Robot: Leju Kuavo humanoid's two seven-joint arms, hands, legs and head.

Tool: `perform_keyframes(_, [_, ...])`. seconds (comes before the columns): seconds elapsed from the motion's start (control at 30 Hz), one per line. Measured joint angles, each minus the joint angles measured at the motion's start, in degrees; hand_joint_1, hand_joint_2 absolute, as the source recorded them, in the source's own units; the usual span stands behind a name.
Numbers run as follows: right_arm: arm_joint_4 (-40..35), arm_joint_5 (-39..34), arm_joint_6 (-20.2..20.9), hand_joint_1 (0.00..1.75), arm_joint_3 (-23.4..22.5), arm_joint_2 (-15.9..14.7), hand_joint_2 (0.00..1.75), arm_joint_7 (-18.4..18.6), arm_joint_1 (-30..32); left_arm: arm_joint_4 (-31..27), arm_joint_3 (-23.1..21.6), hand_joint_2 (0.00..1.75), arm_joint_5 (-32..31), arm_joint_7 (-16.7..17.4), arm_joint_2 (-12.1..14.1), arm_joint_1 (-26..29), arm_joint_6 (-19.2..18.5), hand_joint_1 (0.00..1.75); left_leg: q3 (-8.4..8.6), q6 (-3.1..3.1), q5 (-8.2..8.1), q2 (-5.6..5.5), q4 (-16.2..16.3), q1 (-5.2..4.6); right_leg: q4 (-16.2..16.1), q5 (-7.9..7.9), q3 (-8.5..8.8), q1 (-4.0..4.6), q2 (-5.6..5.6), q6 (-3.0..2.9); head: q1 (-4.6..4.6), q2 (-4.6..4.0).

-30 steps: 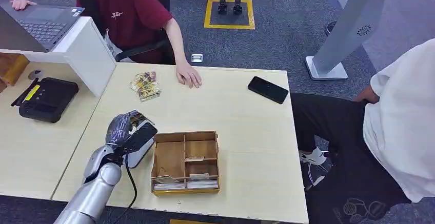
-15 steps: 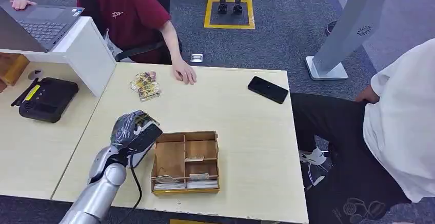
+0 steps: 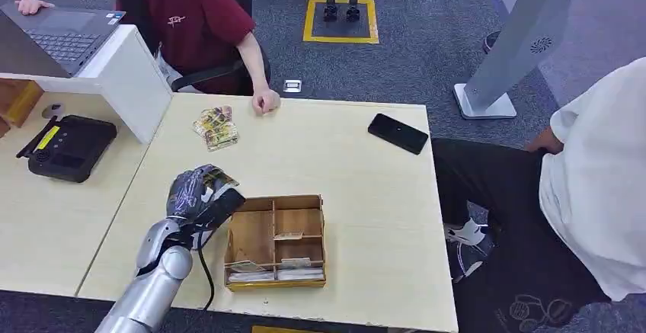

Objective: Pass the card to the sensor for recognition and then transmit it.

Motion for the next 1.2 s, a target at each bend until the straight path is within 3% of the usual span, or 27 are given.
perform_keyframes(0.37, [0.0, 0.0, 0.0, 0.00, 0.1, 0.0, 1.75, 0.0, 0.0, 0.0, 0.0, 1.75, -0.7, 0.1, 0.6, 0.1, 2.8, 1.75, -0.01, 0.00, 0.00, 0.00, 0.0, 0.00, 0.0, 0.00, 0.00, 0.00, 0.00, 0.00, 0.00, 0.00])
perform_keyframes(0.67, [0.0, -0.3, -2.1, 0.00, 0.1, 0.0, 1.75, -1.3, 1.1, -2.9, 0.0, 1.75, -1.4, -0.7, -0.5, 4.6, 8.6, 1.75, -0.01, 0.06, -0.08, 0.00, 0.0, -0.01, 0.0, -0.04, -0.01, 0.00, 0.00, -0.01, 0.00, 0.00])
perform_keyframes(1.2, [0.0, -1.2, -2.5, 0.00, 0.1, 0.0, 1.75, -1.4, 1.3, -7.3, 0.0, 1.75, -3.1, 0.6, -1.4, 10.2, 9.8, 1.75, -0.01, 0.05, -0.10, 0.00, 0.0, -0.01, 0.0, -0.08, -0.01, 0.00, 0.00, 0.02, 0.00, 0.00])
